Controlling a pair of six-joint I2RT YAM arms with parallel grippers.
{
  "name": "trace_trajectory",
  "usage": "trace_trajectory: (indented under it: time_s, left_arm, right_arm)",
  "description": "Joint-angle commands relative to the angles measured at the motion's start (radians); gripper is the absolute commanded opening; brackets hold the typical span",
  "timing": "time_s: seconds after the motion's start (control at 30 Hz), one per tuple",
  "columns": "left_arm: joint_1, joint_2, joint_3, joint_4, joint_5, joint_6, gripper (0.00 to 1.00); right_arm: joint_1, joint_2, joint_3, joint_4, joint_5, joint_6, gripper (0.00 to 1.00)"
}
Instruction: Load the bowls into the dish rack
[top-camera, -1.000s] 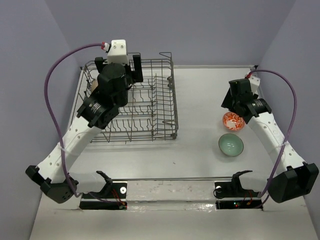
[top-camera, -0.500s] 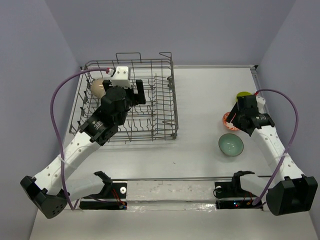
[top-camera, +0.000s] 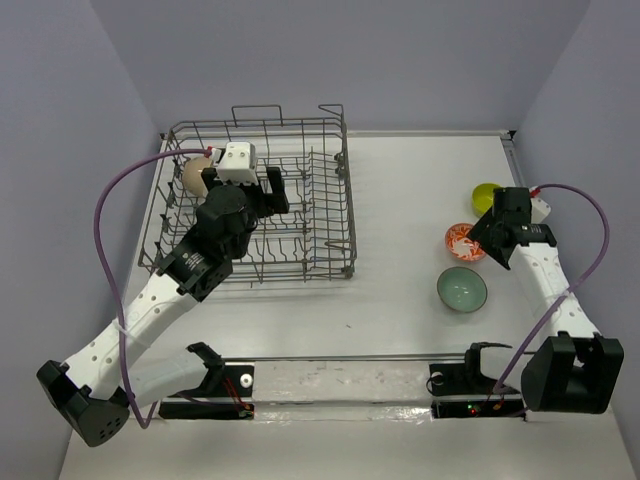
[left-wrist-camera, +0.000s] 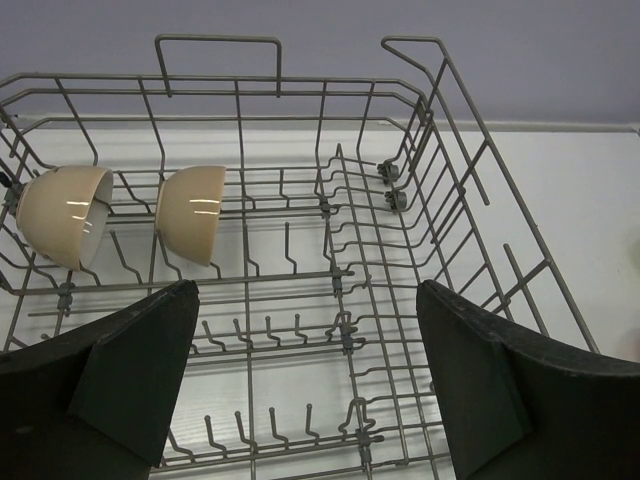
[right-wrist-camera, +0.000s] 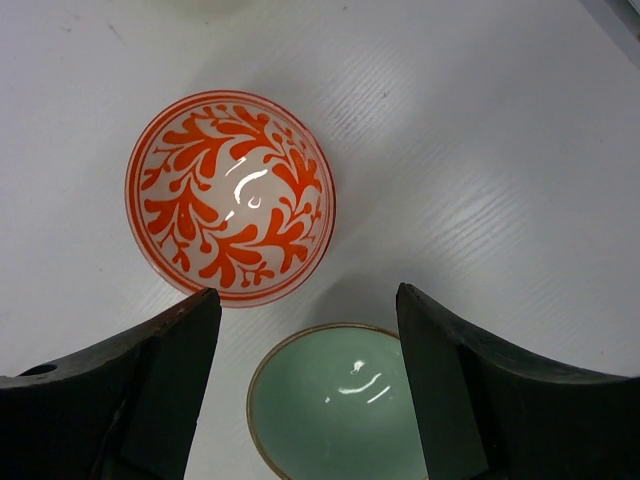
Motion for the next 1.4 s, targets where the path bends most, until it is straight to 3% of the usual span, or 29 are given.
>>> trace_trajectory:
  time_s: [0.0, 0.17, 0.5, 0.87, 1.2, 1.27, 1.37]
  left_arm:
    - [-0.005, -0.012, -0.01, 0.068, -0.02, -0.005, 0.99]
    - [-0.005, -0.003, -0.011, 0.07, -0.015, -0.005, 0.99]
    - [-0.005, 0.014, -0.013, 0.068, -0.009, -0.002, 0.99]
    - [-0.005, 0.033, -0.013, 0.067, -0.009, -0.001, 0.99]
    - [-0.004, 0.051, -0.011, 0.065, -0.017, 0.001, 0.99]
    - [-0.004, 0.056, -0.01, 0.062, -0.018, 0.001, 0.99]
    - [-0.005, 0.063, -0.005, 0.059, -0.018, -0.001, 0.99]
  right_arm:
    - [-0.084, 0.062, -0.039, 0.11, -0.081, 0.008, 0.75]
    - [-0.144, 0.118, -0.056, 0.178, -0.167, 0.005, 0.71]
    - [-0.145, 0.217, -0.044, 0.262, -0.221, 0.03, 0.63]
    - [-0.145, 0.308, -0.058, 0.339, -0.248, 0.039, 0.32]
    - [-0.145, 0.365, -0.079, 0.396, -0.284, 0.033, 0.27]
    - [-0.145, 0.369, -0.081, 0.402, -0.291, 0.027, 0.23]
    - [-0.145, 0.365, -0.062, 0.404, -0.31, 0.022, 0.05]
